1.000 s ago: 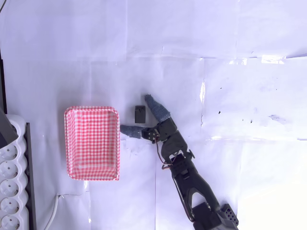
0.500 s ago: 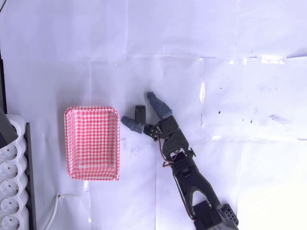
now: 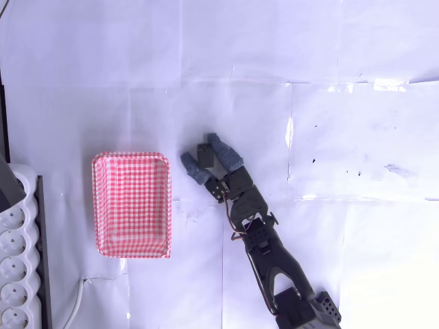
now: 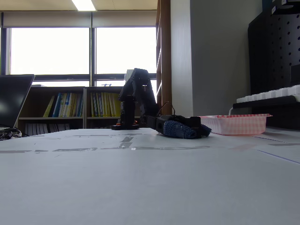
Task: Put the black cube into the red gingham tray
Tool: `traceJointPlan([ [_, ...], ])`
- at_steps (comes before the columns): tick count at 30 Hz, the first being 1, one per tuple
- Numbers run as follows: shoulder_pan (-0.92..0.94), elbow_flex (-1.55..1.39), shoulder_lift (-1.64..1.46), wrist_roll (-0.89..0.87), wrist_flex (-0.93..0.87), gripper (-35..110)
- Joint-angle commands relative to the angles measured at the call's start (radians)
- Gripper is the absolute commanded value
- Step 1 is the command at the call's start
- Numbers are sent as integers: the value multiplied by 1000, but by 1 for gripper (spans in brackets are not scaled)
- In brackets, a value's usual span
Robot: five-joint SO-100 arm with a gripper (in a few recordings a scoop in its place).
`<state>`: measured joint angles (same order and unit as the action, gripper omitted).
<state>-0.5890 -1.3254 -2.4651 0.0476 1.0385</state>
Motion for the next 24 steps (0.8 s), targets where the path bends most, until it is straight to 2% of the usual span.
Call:
traceJointPlan([
  [1, -17, -31, 18, 9, 14, 0],
  [7, -12, 5, 87, 12, -51, 0],
  [10, -2, 51, 196, 11, -201, 0],
  [15, 17, -20, 462, 9, -857, 0],
  [20, -3, -330, 644, 109, -1624, 0],
  [24, -49, -666, 657, 218, -1980, 0],
])
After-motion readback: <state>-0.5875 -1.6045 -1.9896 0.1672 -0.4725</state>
